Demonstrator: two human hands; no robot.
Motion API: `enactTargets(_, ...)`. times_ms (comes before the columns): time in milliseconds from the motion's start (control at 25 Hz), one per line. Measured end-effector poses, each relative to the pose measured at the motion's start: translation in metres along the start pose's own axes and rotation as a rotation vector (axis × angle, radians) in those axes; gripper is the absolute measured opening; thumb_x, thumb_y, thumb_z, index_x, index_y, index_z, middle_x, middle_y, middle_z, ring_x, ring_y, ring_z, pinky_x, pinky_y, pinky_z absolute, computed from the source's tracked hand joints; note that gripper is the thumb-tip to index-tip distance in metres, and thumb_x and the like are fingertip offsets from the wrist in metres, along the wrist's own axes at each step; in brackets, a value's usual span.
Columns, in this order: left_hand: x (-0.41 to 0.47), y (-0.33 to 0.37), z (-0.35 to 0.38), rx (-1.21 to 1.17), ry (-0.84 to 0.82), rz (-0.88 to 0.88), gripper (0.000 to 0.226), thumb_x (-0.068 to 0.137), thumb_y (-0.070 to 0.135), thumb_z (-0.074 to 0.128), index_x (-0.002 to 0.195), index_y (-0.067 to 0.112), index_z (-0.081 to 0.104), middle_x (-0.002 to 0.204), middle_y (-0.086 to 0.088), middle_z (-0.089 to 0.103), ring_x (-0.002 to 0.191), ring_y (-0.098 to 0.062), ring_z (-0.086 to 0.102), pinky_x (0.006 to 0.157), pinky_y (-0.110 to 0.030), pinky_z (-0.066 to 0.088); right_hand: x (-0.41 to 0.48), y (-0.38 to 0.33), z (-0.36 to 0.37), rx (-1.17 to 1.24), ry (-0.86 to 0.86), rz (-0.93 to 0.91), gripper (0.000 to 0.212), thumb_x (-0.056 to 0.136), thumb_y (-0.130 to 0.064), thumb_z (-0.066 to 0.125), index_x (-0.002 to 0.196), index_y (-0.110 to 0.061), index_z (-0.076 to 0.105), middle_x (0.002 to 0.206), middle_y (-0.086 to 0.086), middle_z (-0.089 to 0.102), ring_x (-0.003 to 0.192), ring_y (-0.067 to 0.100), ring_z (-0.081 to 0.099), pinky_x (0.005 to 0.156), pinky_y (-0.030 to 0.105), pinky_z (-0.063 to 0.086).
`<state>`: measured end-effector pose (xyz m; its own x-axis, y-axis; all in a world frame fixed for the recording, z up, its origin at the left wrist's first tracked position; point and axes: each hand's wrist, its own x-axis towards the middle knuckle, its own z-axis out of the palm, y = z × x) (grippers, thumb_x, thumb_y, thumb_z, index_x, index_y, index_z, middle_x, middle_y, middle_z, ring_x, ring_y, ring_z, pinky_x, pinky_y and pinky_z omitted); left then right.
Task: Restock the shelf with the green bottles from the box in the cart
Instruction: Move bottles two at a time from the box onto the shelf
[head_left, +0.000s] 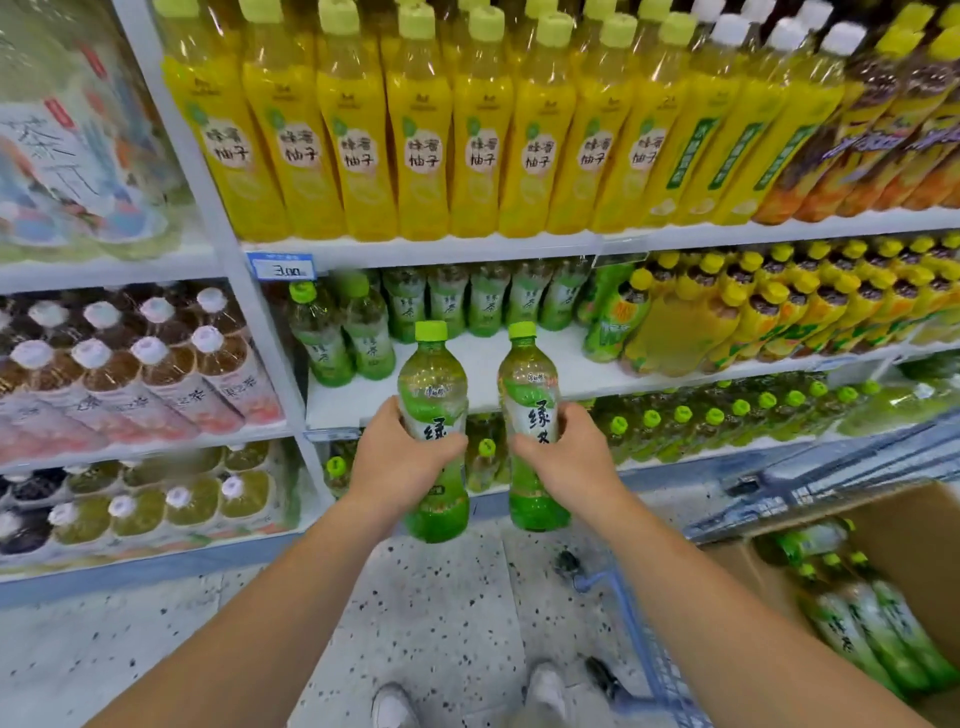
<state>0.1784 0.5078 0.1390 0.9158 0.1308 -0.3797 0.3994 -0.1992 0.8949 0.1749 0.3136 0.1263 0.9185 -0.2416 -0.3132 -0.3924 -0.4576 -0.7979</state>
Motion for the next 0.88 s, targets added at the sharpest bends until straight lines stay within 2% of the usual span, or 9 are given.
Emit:
enactTargets(80, 0.029, -0.014, 0.007, 0.014, 0.011, 0.027, 0.046, 0.056, 0.033, 0.082, 0.098, 0.031, 0.063, 0.086, 0.011, 0.074, 0.080, -0.006, 0.070, 0.071, -0.034, 0.057, 0.023, 0.012, 0.019, 0.010, 0.001, -0.022, 0.034, 0.072, -0.033, 0.080, 0.087, -0.033, 0.049, 0.085, -0.015, 0.063, 0.067, -0.009, 0.060, 0.043, 0.009, 0.037)
enactTargets(160, 0.056, -0.030, 0.013, 0.030, 0.038, 0.050, 0.045, 0.057, 0.033, 0.083, 0.097, 0.033, 0.062, 0.084, 0.015, 0.073, 0.076, -0.001, 0.069, 0.066, -0.029, 0.053, 0.047, 0.022, 0.036, -0.005, -0.016, -0.055, 0.035, 0.072, -0.035, 0.080, 0.089, -0.033, 0.050, 0.084, -0.015, 0.064, 0.066, -0.009, 0.060, 0.044, 0.009, 0.038)
enactTargets(240, 0.080, -0.044, 0.018, 0.048, 0.073, 0.093, 0.040, 0.061, 0.031, 0.084, 0.093, 0.036, 0.061, 0.082, 0.022, 0.071, 0.073, 0.004, 0.067, 0.062, -0.025, 0.050, 0.074, 0.032, 0.048, -0.022, -0.027, -0.097, 0.036, 0.071, -0.038, 0.081, 0.092, -0.033, 0.052, 0.085, -0.014, 0.065, 0.069, -0.005, 0.062, 0.049, 0.014, 0.042)
enactTargets(360, 0.123, -0.061, 0.027, 0.055, 0.145, 0.192, 0.038, 0.065, 0.029, 0.085, 0.092, 0.039, 0.060, 0.084, 0.034, 0.067, 0.073, 0.013, 0.063, 0.053, -0.014, 0.046, 0.125, 0.043, 0.063, -0.045, -0.022, -0.207, 0.037, 0.071, -0.039, 0.082, 0.092, -0.033, 0.052, 0.085, -0.014, 0.065, 0.073, -0.013, 0.060, 0.047, 0.007, 0.042)
enactTargets(520, 0.167, -0.067, 0.032, 0.031, 0.256, 0.313, 0.039, 0.067, 0.029, 0.085, 0.095, 0.037, 0.060, 0.085, 0.031, 0.067, 0.073, 0.012, 0.062, 0.055, -0.014, 0.046, 0.179, 0.036, 0.075, -0.044, 0.054, -0.395, 0.045, 0.070, -0.041, 0.085, 0.102, -0.037, 0.053, 0.090, -0.023, 0.063, 0.078, -0.024, 0.054, 0.055, -0.001, 0.040)
enactTargets(600, 0.183, -0.067, 0.036, 0.055, 0.290, 0.388, 0.037, 0.068, 0.025, 0.085, 0.094, 0.036, 0.060, 0.083, 0.024, 0.068, 0.073, 0.011, 0.062, 0.055, -0.007, 0.043, 0.200, 0.035, 0.083, -0.027, 0.078, -0.444, 0.050, 0.070, -0.040, 0.086, 0.108, -0.031, 0.054, 0.091, -0.024, 0.061, 0.076, -0.020, 0.056, 0.055, 0.002, 0.043)
enactTargets(680, 0.197, -0.067, 0.040, 0.078, 0.288, 0.429, 0.039, 0.070, 0.022, 0.086, 0.098, 0.034, 0.061, 0.087, 0.018, 0.070, 0.078, 0.008, 0.063, 0.061, -0.008, 0.047, 0.214, 0.038, 0.092, -0.015, 0.083, -0.468, 0.054, 0.071, -0.038, 0.087, 0.111, -0.026, 0.053, 0.093, -0.023, 0.060, 0.077, -0.015, 0.055, 0.057, 0.005, 0.041)
enactTargets(800, 0.212, -0.072, 0.044, 0.083, 0.276, 0.464, 0.042, 0.071, 0.018, 0.086, 0.100, 0.034, 0.059, 0.094, 0.014, 0.070, 0.084, 0.008, 0.063, 0.067, -0.006, 0.047, 0.225, 0.045, 0.105, 0.001, 0.101, -0.505, 0.056, 0.069, -0.036, 0.088, 0.107, -0.025, 0.048, 0.090, -0.024, 0.056, 0.077, -0.016, 0.054, 0.059, 0.005, 0.041)
enactTargets(880, 0.219, -0.076, 0.046, 0.039, 0.279, 0.472, 0.046, 0.072, 0.015, 0.086, 0.108, 0.030, 0.061, 0.098, 0.013, 0.070, 0.087, 0.007, 0.064, 0.072, -0.007, 0.049, 0.228, 0.049, 0.110, 0.027, 0.115, -0.536, 0.058, 0.068, -0.033, 0.090, 0.104, -0.024, 0.045, 0.088, -0.025, 0.054, 0.074, -0.023, 0.054, 0.058, 0.000, 0.041)
